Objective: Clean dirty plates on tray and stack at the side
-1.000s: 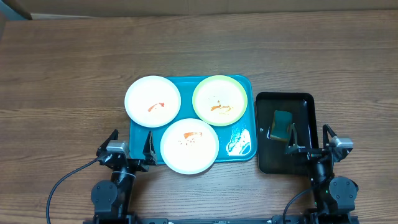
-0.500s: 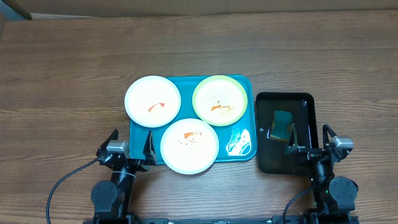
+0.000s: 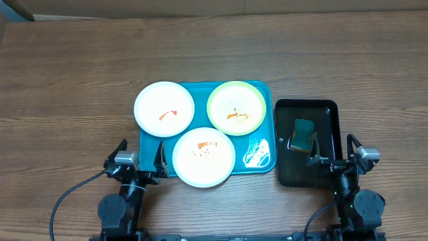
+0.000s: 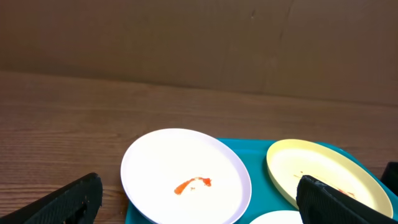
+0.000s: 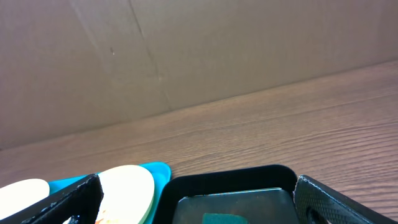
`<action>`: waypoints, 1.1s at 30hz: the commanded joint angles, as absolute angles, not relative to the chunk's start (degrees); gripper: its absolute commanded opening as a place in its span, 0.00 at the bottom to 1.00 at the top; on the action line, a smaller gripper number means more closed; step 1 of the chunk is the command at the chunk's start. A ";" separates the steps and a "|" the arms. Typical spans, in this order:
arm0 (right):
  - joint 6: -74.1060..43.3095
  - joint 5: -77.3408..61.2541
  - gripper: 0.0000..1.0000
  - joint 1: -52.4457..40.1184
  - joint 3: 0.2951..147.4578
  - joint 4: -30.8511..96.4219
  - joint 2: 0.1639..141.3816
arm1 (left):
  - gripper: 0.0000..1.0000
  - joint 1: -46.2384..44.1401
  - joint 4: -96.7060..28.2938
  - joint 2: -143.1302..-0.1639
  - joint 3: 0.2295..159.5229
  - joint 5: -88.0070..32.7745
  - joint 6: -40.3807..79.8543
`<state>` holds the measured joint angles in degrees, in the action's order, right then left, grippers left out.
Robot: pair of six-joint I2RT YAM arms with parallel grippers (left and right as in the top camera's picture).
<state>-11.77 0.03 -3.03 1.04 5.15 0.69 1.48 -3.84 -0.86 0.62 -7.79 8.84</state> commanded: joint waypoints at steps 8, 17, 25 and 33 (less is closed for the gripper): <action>-12.23 0.38 1.00 -2.87 0.45 4.80 0.16 | 1.00 1.08 -3.77 -0.25 0.27 -7.07 8.82; -12.49 -1.56 1.00 -2.87 1.69 5.39 0.19 | 1.00 1.10 -5.32 -0.27 1.52 -7.07 12.14; -12.51 -1.56 1.00 -2.87 11.18 14.57 6.31 | 1.00 1.10 -14.83 -7.07 11.46 -7.07 10.66; -16.56 -1.58 1.00 -2.87 29.15 27.88 23.81 | 1.00 1.08 -26.98 -26.04 28.34 -7.11 8.75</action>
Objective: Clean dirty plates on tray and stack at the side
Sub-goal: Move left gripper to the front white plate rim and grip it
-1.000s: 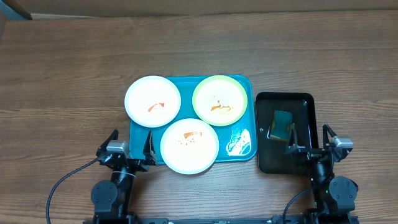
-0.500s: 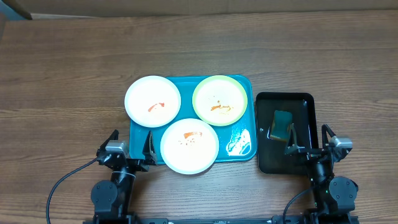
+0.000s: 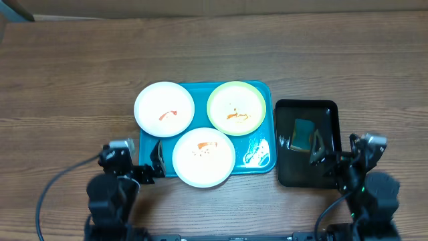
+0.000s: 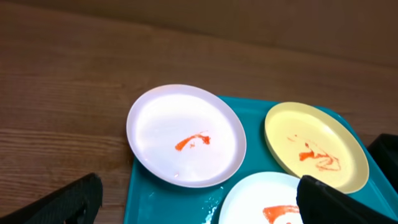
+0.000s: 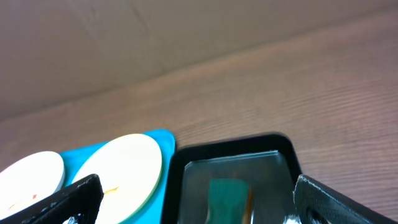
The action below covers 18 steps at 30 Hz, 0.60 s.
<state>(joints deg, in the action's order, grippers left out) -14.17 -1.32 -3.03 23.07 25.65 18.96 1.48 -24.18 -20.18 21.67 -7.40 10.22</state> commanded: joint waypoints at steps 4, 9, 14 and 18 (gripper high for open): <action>-16.51 -1.58 1.00 -2.87 38.06 36.60 32.64 | 1.00 1.08 -35.33 -35.44 38.74 -8.54 8.58; -16.51 -1.80 1.00 -2.87 48.16 48.01 43.31 | 1.00 1.04 -47.88 -45.69 51.64 -9.56 7.46; -16.34 -1.96 1.00 -2.87 55.86 56.84 51.72 | 1.00 0.89 -58.11 -51.62 58.72 -10.44 5.48; -16.34 -5.67 1.00 -2.87 60.49 59.59 57.41 | 1.00 -2.04 -62.39 -54.78 60.12 -14.20 2.50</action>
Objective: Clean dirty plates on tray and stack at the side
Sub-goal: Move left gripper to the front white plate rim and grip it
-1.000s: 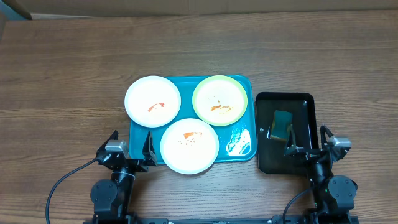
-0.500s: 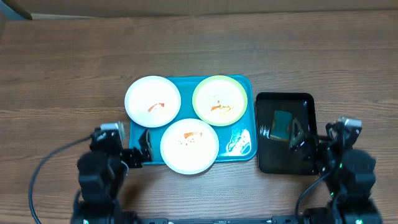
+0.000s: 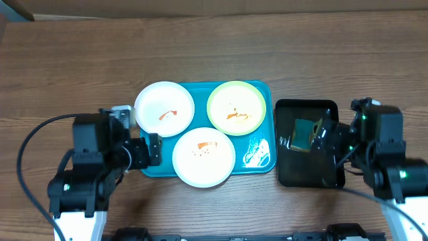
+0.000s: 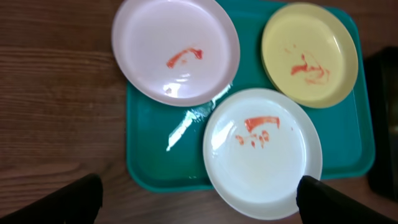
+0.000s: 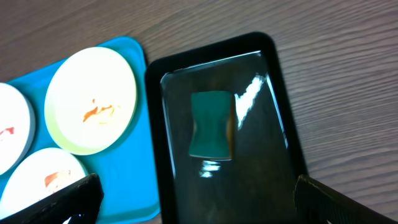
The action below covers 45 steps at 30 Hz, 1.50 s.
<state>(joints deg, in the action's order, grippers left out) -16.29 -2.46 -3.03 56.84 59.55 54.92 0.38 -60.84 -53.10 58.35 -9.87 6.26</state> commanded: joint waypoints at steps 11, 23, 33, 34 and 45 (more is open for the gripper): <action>-16.36 -7.60 0.91 -2.87 60.40 56.42 65.25 | 0.96 -6.90 -63.24 -60.88 60.10 -19.14 0.27; -16.34 -7.57 0.90 -2.87 60.40 57.06 69.25 | 0.74 -6.90 -66.00 -79.02 60.05 -17.89 -1.26; -16.36 -7.57 0.90 -2.87 60.40 57.04 69.25 | 0.66 -6.90 -65.49 -93.71 60.05 -17.58 -1.28; -16.36 -7.57 0.90 -2.87 60.40 57.04 69.25 | 0.66 -6.90 -65.52 -95.04 60.05 -17.58 -1.28; -16.36 -7.57 0.90 -2.87 60.40 57.32 69.25 | 0.47 -6.90 -62.67 -101.25 60.05 -17.56 -0.62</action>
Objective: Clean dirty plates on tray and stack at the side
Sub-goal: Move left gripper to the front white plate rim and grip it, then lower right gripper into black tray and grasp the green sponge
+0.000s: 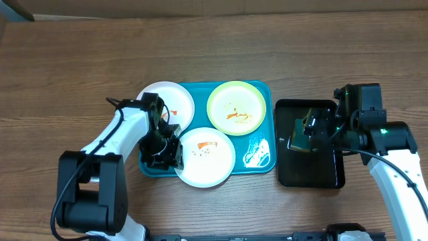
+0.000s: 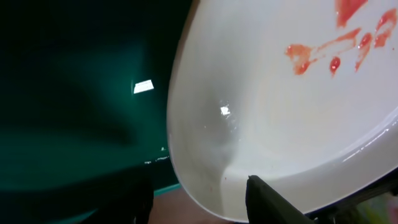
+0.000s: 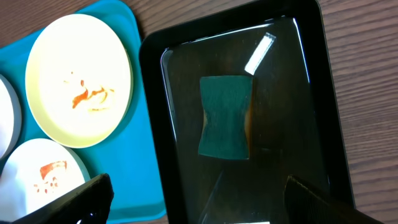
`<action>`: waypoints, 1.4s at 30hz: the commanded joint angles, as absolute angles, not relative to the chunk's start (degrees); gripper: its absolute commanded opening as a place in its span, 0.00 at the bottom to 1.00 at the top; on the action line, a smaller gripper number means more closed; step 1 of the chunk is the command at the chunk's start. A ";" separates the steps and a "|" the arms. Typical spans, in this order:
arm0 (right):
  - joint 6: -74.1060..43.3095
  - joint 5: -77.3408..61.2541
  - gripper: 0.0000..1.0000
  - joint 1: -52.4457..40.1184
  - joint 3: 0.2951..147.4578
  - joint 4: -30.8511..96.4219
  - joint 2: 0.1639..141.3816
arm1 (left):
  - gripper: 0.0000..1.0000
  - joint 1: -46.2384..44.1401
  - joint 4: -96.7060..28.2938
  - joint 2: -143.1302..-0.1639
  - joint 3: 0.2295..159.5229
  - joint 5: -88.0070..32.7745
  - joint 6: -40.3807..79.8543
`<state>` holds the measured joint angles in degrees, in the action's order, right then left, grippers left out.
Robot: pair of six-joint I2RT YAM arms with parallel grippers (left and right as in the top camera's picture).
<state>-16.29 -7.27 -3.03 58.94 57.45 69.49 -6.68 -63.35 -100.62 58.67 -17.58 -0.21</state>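
A teal tray (image 1: 262, 165) carries three dirty plates with orange smears: a white plate (image 1: 160, 104) at the back left, a yellow-green plate (image 1: 237, 107) at the back right, and a white front plate (image 1: 208, 157). My left gripper (image 1: 168, 148) is low at the front plate's left rim. In the left wrist view that rim (image 2: 205, 168) lies between the half-open fingers of the left gripper (image 2: 199, 208). My right gripper (image 3: 199, 199) hangs wide open over the green sponge (image 3: 226, 117) in the black tray (image 3: 155, 124).
The black tray (image 1: 332, 175) holds shallow water and stands right of the teal tray. A wet patch (image 1: 257, 150) shines on the teal tray's front right corner. Bare wooden table (image 1: 67, 80) lies left of and behind the trays.
My left gripper has gone from high above the tray down to the front white plate's left rim, its fingers narrower. My right gripper now sits further over the sponge.
Both arms first rested at the table's front edge, grippers open and looking level across the table. Then they stood raised, and later high over the plates and the sponge tray. Now the left straddles the front plate's rim and the right hovers over the sponge.
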 commanded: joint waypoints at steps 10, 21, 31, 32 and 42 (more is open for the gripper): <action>-16.34 -7.57 0.89 -2.87 60.40 57.60 69.25 | 0.32 -6.90 -60.86 -101.25 60.05 -17.58 -0.62; -16.34 -7.57 0.89 -2.87 60.40 57.78 69.25 | 0.18 -6.90 -60.36 -101.25 60.05 -17.41 -0.67; -16.34 -7.60 0.89 -2.87 60.40 58.04 69.25 | 0.10 -7.16 -59.44 -101.25 60.05 -17.43 -0.62; -16.34 -7.60 0.89 -2.87 60.40 58.04 69.25 | 0.09 -7.16 -59.22 -101.25 60.05 -17.43 -0.62; -16.32 -7.57 0.89 -2.87 60.40 58.02 69.25 | 0.04 -7.16 -58.22 -101.25 60.05 -17.41 0.23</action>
